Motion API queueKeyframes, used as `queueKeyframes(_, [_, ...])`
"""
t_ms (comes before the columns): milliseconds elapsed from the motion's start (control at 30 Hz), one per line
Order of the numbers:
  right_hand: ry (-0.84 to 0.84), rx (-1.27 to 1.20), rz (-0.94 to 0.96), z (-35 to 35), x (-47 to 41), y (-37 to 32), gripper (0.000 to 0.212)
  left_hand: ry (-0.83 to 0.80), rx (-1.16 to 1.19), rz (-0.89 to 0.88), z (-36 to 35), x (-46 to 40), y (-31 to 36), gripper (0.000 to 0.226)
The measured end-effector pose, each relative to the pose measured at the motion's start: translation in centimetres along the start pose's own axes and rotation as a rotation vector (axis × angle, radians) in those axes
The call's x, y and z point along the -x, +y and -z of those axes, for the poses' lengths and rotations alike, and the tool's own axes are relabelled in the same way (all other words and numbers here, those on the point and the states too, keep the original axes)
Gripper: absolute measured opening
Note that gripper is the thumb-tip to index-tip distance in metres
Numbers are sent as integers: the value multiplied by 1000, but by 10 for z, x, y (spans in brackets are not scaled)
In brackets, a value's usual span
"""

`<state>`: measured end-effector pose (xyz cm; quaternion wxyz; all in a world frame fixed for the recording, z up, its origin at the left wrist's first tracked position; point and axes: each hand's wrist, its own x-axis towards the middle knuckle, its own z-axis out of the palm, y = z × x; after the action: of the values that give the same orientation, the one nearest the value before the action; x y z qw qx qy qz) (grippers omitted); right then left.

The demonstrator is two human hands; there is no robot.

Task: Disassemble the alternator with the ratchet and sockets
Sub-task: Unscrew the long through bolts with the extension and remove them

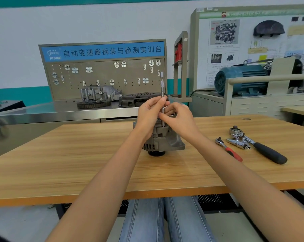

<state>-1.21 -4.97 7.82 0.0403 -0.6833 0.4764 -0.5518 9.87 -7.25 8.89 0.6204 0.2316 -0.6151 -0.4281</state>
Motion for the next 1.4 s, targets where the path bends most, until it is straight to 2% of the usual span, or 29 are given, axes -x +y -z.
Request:
queueKeyframes(100, [29,25,6,-1,0,1,16,18,-14,0,0,-1,-1,12])
queueKeyframes(200, [-6,33,-6,0,-1,2,14,36,-52,-13,-1,-2,-2,25])
queueKeyframes(567, [-40,59,1,2,-1,1,14,4,-69,-31,-2,4,0,16])
queueKeyframes(667, [2,51,27,-1,2,1,18,37,-51,-20,-3,4,1,12])
queueKeyframes(833, [70,28,3,-5,4,1,16,68,-64,-11,-3,4,2,18])
queueKeyframes(1233, [15,73,10,-1,3,2,12,69,-118,-27,-5,6,2,22])
queueKeyframes(1400, [48,15,24,-3,6,1,14,76,-102,-4,-3,4,1,21])
